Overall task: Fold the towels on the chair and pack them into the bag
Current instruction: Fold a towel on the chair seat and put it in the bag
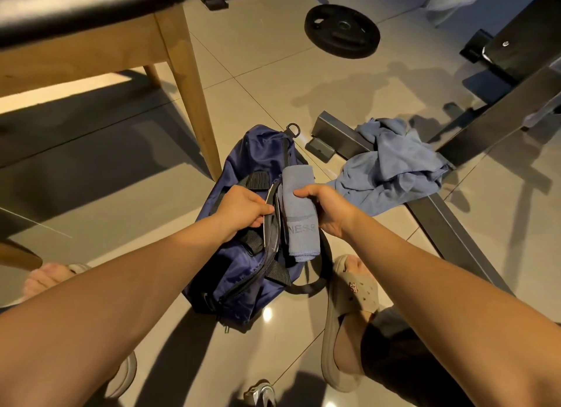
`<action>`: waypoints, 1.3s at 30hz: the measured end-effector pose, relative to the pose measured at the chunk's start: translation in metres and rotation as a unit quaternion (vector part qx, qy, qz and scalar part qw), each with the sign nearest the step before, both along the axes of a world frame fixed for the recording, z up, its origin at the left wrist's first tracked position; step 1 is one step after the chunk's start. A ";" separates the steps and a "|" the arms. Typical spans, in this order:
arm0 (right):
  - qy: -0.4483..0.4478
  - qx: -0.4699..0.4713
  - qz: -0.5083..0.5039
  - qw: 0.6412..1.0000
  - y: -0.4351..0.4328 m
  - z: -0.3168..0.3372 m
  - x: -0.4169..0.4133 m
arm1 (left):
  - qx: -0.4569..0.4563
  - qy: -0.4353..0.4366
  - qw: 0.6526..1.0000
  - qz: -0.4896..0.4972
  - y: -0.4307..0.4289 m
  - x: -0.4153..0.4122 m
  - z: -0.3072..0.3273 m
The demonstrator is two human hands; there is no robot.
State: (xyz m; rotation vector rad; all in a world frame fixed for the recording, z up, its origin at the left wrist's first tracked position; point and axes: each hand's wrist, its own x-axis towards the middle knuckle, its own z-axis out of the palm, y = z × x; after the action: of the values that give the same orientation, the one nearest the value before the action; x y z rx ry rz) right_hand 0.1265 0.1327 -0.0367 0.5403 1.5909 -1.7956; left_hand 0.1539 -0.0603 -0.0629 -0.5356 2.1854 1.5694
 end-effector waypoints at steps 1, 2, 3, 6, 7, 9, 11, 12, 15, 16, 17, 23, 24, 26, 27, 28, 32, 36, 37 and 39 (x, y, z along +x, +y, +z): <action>0.017 0.011 0.010 1.000 -0.001 0.001 -0.002 | -0.001 -0.002 1.000 0.006 -0.003 -0.001 0.002; 0.032 0.018 0.024 0.999 -0.001 0.002 -0.003 | -0.005 -0.006 1.000 0.013 -0.007 -0.002 0.005; 0.044 0.024 0.045 0.998 -0.002 0.002 -0.005 | -0.011 -0.012 1.000 0.021 -0.013 -0.004 0.007; 0.083 0.067 0.140 0.984 -0.008 0.006 -0.006 | -0.053 -0.019 0.997 0.043 -0.040 -0.008 0.015; 0.099 0.085 0.165 0.978 -0.011 0.007 -0.006 | -0.068 -0.016 0.996 0.048 -0.050 -0.009 0.017; 0.141 0.121 0.194 0.963 -0.022 0.010 -0.004 | -0.103 -0.006 0.993 0.052 -0.066 -0.009 0.024; 0.200 0.167 0.227 0.938 -0.036 0.018 -0.003 | -0.140 0.006 0.988 0.060 -0.079 -0.009 0.034; 0.232 0.187 0.244 0.923 -0.044 0.022 -0.003 | -0.156 0.011 0.985 0.066 -0.085 -0.008 0.039; 0.289 0.187 0.281 0.896 -0.068 0.030 -0.001 | -0.184 0.019 0.981 0.059 -0.097 -0.005 0.053; 0.301 0.183 0.309 0.883 -0.073 0.031 0.001 | -0.191 0.021 0.980 0.052 -0.099 -0.003 0.056; 0.315 0.193 0.348 0.862 -0.078 0.027 0.003 | -0.202 0.024 0.978 0.045 -0.101 -0.001 0.058; 0.325 0.575 0.504 0.556 -0.041 -0.007 0.010 | -0.330 0.058 0.942 -0.013 -0.106 0.011 0.052; 0.301 0.603 0.502 0.541 -0.031 -0.008 0.010 | -0.345 0.067 0.936 -0.024 -0.104 0.013 0.048; 0.288 0.601 0.494 0.559 -0.020 -0.005 0.009 | -0.369 0.080 0.925 -0.044 -0.101 0.016 0.041; 0.306 0.573 0.491 0.580 -0.022 -0.004 0.007 | -0.383 0.087 0.918 -0.050 -0.102 0.016 0.038; 0.342 0.527 0.492 0.602 -0.029 -0.003 0.006 | -0.402 0.097 0.909 -0.058 -0.105 0.016 0.036; 0.446 0.309 0.571 0.616 -0.084 0.001 0.012 | -0.440 0.103 0.890 -0.065 -0.120 0.014 0.038; 0.383 0.283 0.660 0.581 -0.105 -0.015 0.021 | -0.397 0.068 0.914 -0.048 -0.129 0.011 0.040; 0.360 0.293 0.671 0.578 -0.103 -0.018 0.022 | -0.388 0.063 0.918 -0.050 -0.130 0.011 0.039; 0.324 0.315 0.688 0.567 -0.095 -0.024 0.021 | -0.370 0.062 0.925 -0.055 -0.130 0.014 0.036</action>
State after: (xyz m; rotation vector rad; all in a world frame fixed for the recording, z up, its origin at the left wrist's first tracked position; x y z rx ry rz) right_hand 0.1476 0.0374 -0.0604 -1.0612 2.0578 -0.0882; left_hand 0.1675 -0.1908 -0.0270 -0.5108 2.8250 0.6853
